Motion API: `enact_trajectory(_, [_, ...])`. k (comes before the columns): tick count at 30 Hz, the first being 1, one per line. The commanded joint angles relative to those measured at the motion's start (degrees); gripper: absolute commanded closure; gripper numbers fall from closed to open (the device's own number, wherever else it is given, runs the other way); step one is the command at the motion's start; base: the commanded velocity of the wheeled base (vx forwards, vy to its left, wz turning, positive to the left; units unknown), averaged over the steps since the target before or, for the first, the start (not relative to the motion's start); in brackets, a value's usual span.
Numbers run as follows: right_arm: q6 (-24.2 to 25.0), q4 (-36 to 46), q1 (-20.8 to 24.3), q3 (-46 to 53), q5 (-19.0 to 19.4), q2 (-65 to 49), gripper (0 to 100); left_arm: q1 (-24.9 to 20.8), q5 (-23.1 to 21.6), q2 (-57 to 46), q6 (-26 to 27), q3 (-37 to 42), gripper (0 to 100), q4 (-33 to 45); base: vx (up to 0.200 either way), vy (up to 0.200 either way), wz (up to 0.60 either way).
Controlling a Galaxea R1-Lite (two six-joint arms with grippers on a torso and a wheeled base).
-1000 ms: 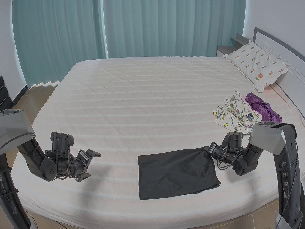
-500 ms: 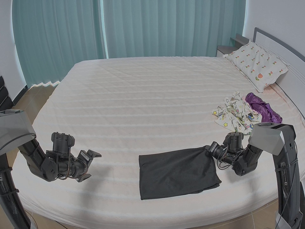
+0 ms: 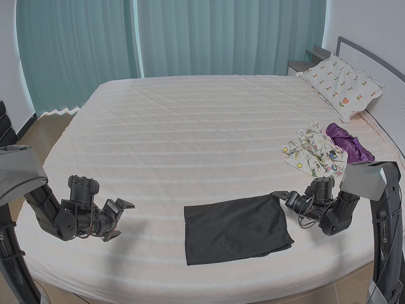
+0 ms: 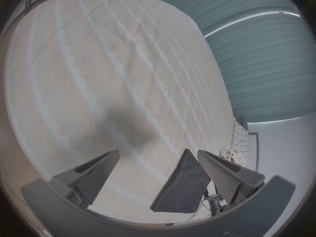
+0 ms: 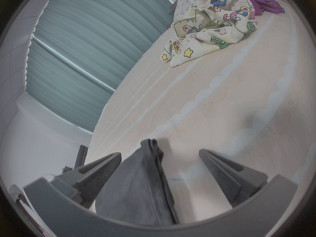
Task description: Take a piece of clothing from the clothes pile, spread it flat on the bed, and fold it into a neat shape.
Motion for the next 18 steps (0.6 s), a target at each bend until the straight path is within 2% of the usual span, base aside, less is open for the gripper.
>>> enact_trajectory(1, [-7.7,-5.0,-2.4,7.4,6.9,-1.3,0,0.1,-0.2,-0.1,-0.3,-0.1,0,0.0,0.0,0.0,0.0])
enact_trajectory(3, [-8.9,-5.4,-2.5,8.0,9.1,-1.0,0,0.1,-0.2,-0.2,-0.1,0.0,0,0.0,0.0,0.0,0.0])
enact_trajectory(4, [-11.0,-5.7,-2.5,8.7,12.7,-0.5,0,0.1,-0.2,-0.4,-0.1,0.1,0,0.0,0.0,0.0,0.0])
enact_trajectory(6, [-11.4,-5.7,-2.2,8.9,13.6,-0.6,0,0.1,-0.2,-0.5,-0.1,0.2,0,-0.1,0.0,0.0,0.0])
enact_trajectory(16, [-13.5,-4.2,-1.1,8.9,13.7,-0.6,0,0.0,-0.2,-1.2,-0.7,0.3,0,0.0,0.0,0.0,0.0])
enact_trajectory(18, [-14.5,-1.9,-0.3,8.3,13.7,-0.6,0,-0.2,-0.2,-1.3,-0.7,0.5,0,-0.3,0.0,0.0,0.0])
